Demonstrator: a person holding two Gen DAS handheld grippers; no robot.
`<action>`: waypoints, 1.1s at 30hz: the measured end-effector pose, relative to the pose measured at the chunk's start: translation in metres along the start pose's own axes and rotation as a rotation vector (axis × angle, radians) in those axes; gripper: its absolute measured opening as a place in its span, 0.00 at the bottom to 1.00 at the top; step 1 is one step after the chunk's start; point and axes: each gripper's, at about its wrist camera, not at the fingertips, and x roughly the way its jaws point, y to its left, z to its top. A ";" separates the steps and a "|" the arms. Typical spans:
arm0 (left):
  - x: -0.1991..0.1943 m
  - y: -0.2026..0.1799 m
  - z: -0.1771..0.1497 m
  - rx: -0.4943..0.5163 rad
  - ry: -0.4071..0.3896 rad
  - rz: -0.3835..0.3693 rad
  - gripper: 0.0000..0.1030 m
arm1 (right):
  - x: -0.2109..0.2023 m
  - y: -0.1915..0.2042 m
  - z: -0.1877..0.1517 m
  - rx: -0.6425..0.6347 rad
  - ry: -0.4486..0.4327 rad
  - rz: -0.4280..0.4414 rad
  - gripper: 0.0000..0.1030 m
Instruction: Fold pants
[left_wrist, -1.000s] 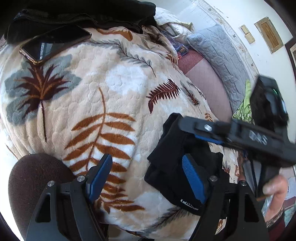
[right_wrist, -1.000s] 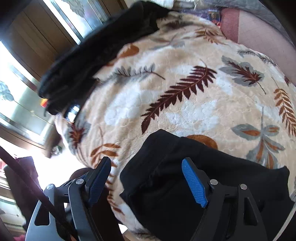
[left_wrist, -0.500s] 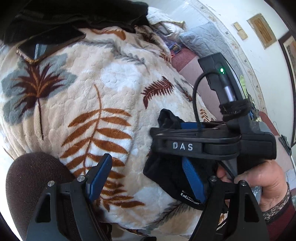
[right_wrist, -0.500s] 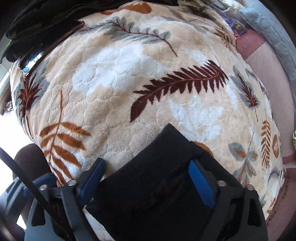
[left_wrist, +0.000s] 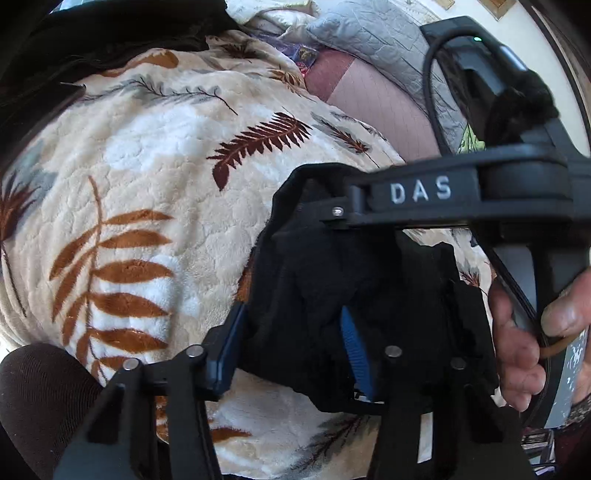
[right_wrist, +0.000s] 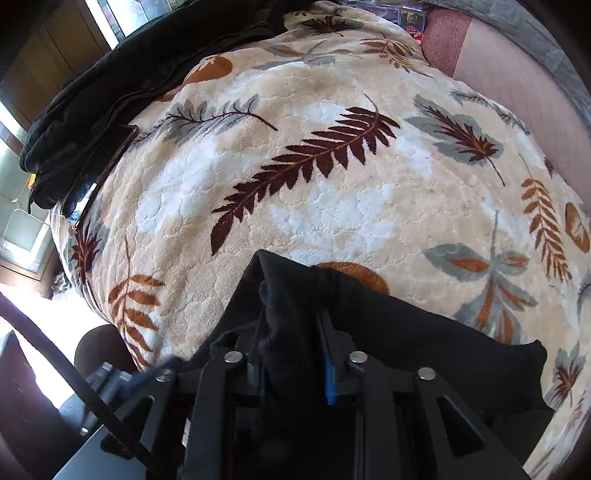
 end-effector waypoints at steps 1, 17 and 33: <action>0.000 0.000 -0.001 -0.005 -0.002 -0.007 0.38 | 0.003 -0.001 0.001 0.014 0.007 0.014 0.46; -0.031 -0.034 0.011 -0.002 -0.047 -0.164 0.07 | 0.000 0.026 0.001 -0.095 0.004 -0.073 0.27; -0.083 -0.124 0.021 0.193 -0.088 -0.407 0.51 | -0.109 -0.159 -0.104 0.357 -0.292 0.175 0.21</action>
